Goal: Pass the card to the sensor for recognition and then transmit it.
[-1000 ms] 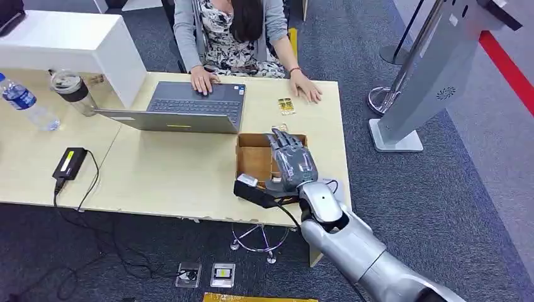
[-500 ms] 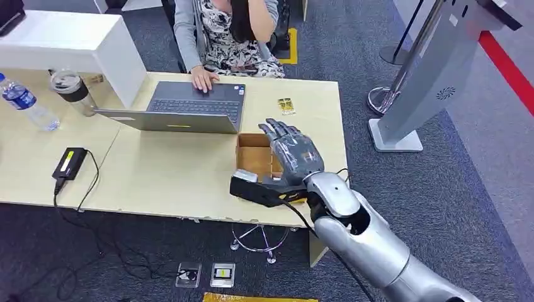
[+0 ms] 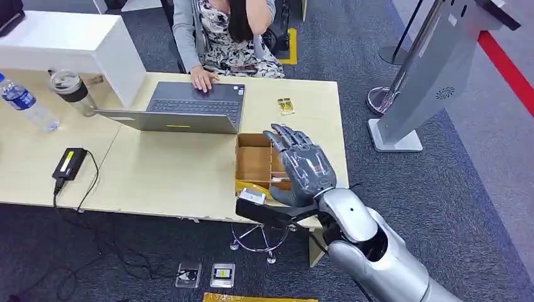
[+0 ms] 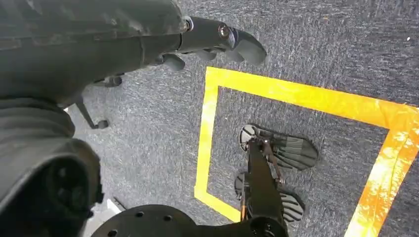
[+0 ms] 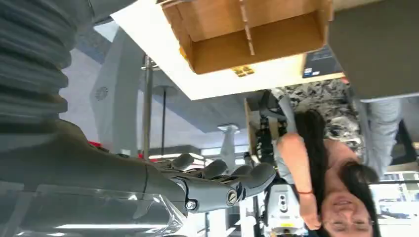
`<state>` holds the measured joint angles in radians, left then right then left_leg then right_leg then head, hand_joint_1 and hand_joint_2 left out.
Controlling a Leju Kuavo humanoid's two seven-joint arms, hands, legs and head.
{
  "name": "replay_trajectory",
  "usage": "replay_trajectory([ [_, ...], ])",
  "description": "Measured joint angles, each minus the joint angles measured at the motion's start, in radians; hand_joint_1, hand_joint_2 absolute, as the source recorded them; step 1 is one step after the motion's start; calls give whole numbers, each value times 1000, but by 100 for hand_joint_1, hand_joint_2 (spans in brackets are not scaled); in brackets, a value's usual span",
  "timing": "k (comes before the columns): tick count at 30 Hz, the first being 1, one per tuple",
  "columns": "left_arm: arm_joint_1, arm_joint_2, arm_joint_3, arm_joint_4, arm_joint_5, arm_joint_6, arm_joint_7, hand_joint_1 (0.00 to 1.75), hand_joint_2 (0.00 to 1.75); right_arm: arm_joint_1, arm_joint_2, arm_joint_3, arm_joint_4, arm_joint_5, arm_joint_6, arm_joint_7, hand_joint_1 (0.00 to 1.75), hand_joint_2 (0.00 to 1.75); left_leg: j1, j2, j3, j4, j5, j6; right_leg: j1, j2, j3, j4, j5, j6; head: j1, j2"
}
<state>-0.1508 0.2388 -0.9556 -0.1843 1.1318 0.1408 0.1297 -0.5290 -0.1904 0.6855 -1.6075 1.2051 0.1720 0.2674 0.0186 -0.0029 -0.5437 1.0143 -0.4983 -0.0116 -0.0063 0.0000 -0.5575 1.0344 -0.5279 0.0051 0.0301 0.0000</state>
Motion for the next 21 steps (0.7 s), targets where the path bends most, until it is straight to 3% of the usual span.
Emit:
replay_trajectory([
  [2,-1,0,0,0,0,5,0,0,0,16,-2,2,0,26,-16,12,0,175,0,0,0,0,0,0,0,0,0,0,0,0,0,0],
  [3,-1,0,0,0,3,8,0,0,0,30,-3,17,27,108,-70,26,0,175,0,0,-1,0,0,0,0,0,0,0,0,0,0,0],
  [8,-3,-2,0,0,5,8,0,0,0,21,24,40,145,157,-176,26,0,175,0,-1,-1,0,0,0,0,0,0,0,0,0,0,0],
  [21,-4,-6,1,0,6,2,-4,0,0,-50,113,79,398,185,-208,20,0,175,0,-1,-1,0,0,0,0,0,-1,0,0,0,0,0],
])
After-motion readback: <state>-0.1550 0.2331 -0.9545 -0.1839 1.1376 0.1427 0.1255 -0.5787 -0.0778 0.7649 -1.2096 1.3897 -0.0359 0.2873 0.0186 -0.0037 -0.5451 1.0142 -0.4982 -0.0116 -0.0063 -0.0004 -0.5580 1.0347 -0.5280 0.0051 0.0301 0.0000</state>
